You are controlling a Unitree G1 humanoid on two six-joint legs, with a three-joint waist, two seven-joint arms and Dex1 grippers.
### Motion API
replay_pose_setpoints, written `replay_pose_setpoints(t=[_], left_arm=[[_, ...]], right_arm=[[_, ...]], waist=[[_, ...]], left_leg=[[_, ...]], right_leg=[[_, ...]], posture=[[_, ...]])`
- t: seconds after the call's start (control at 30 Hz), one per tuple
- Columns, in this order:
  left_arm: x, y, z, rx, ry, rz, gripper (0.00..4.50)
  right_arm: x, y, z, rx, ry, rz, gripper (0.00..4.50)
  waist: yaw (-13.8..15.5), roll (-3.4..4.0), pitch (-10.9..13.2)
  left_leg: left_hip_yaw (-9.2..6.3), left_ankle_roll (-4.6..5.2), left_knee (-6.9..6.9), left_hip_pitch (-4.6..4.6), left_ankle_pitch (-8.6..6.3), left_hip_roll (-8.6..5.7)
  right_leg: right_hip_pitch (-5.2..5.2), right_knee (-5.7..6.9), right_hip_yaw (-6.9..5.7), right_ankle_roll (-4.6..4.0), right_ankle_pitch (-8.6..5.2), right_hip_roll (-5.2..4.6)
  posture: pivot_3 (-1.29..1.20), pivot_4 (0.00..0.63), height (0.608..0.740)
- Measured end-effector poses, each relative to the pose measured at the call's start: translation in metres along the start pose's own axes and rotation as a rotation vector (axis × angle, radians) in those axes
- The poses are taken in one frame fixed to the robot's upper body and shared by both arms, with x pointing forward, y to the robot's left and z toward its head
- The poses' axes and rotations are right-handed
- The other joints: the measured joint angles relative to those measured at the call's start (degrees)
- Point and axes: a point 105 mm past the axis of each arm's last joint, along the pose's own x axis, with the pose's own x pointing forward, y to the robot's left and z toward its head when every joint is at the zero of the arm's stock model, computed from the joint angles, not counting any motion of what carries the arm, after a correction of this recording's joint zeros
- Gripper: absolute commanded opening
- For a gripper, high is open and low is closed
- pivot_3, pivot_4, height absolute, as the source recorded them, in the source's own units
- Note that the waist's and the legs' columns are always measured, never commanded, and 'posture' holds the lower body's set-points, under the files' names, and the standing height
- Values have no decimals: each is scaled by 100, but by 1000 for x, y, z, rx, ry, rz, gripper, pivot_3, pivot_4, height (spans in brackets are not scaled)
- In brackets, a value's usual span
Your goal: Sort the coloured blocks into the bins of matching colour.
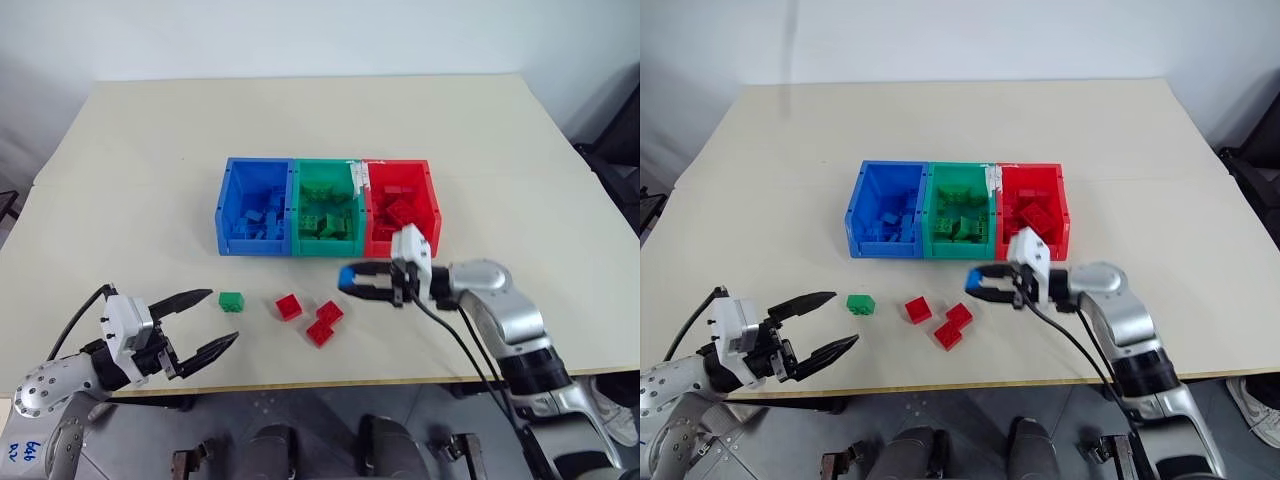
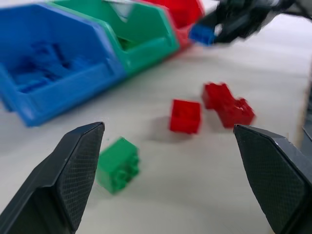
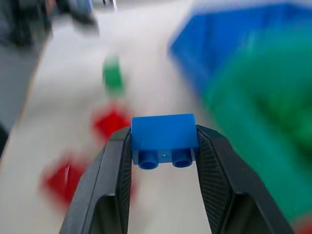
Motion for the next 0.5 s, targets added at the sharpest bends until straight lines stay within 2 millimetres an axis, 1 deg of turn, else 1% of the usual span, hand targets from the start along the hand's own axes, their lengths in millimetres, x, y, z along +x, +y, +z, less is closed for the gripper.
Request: replay_pose_setpoints(t=[0.03, 0.1, 0.13, 0.2, 0.27, 0.37, 0.4, 0.47, 0.5], left_arm=[[-2, 2, 0, 2, 0, 24, 4500], [-8, 6, 0, 3, -2, 71, 4500], [-10, 7, 0, 6, -4, 89, 4500], [-18, 10, -1, 8, 6, 130, 4500], [-26, 10, -3, 9, 17, 161, 4500], [-29, 10, -3, 13, 21, 177, 4500], [-29, 9, -3, 16, 21, 178, 4500], [-28, 8, -1, 28, 18, 173, 4500], [-27, 7, 0, 32, 17, 170, 4500]], right_arm=[[16, -1, 13, -17, -30, 8, 1459], [47, -3, 29, -36, -59, 8, 1459], [58, -3, 33, -42, -62, 3, 1459], [81, -11, 32, -40, -48, -43, 1459], [100, -24, 32, -51, -17, -117, 1459], [114, -35, 37, -97, -9, -183, 2513], [115, -38, 37, -103, -8, -194, 2800], [114, -42, 35, -102, -13, -211, 3599], [113, -43, 33, -100, -9, -213, 3881]], waist=[[-27, 0, 0], [-57, -1, -1], [-63, -7, -5], [-61, -13, -8], [-74, -13, -8], [-66, -16, -10], [-66, -17, -10], [-71, -17, -10], [-75, -17, -10]], left_leg=[[1, -2, -2, -2, 0, 1], [11, -5, -8, -3, -2, -1], [19, -5, -10, -9, -2, -4], [24, -5, -9, -13, -4, -6], [29, -2, -9, -18, -5, -8], [23, -3, -9, -21, -6, -7], [23, -3, -9, -21, -7, -7], [25, -3, -9, -21, -8, -7], [26, -3, -10, -21, -8, -6]], right_leg=[[-8, 8, -1, -4, -2, 0], [-28, 30, -3, -12, -6, -2], [-50, 55, -4, -17, -7, -5], [-63, 74, -9, -22, -9, -9], [-69, 74, -9, -23, -9, -11], [-69, 73, -10, -25, -10, -10], [-69, 73, -10, -25, -10, -10], [-69, 73, -9, -26, -10, -10], [-70, 72, -9, -26, -10, -9]], posture=[[0, 150, 740], [0, 150, 740], [0, 150, 740], [0, 150, 740], [0, 150, 740], [0, 150, 740], [0, 150, 740], [0, 150, 740], [0, 150, 740]])
